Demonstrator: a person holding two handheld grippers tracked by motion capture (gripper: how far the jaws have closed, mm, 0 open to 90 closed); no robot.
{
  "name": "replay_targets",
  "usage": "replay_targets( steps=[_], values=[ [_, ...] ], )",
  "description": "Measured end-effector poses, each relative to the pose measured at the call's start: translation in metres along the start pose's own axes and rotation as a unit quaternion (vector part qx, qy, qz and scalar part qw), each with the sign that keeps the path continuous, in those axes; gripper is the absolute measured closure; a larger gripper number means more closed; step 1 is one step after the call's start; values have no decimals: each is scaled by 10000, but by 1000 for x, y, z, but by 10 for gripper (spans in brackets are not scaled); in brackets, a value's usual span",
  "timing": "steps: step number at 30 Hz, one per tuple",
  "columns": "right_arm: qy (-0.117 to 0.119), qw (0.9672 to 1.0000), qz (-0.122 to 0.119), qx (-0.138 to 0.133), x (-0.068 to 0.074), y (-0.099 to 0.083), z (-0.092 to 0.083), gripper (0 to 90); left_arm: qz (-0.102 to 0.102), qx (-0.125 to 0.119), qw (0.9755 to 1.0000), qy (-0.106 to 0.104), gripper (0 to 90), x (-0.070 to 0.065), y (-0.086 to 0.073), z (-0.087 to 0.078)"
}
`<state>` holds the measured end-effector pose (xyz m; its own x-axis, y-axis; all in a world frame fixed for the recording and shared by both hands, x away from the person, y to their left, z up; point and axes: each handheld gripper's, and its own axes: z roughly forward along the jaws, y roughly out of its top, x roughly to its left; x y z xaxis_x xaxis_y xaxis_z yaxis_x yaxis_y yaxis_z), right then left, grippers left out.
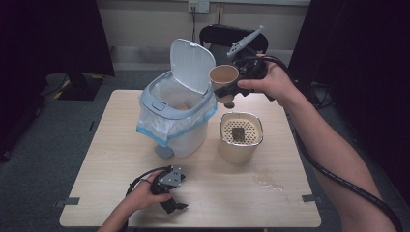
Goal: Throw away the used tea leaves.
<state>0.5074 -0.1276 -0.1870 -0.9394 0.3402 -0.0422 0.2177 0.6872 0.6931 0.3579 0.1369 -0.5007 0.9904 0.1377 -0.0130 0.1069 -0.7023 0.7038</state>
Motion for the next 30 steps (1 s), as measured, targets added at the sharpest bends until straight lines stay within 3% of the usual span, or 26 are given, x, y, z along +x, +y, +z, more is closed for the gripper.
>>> replay_targets(
  steps=[30],
  values=[
    [137, 9998, -124, -16, 10, 38, 43, 273, -7, 5, 10000, -10, 0, 0, 0, 0]
  ],
)
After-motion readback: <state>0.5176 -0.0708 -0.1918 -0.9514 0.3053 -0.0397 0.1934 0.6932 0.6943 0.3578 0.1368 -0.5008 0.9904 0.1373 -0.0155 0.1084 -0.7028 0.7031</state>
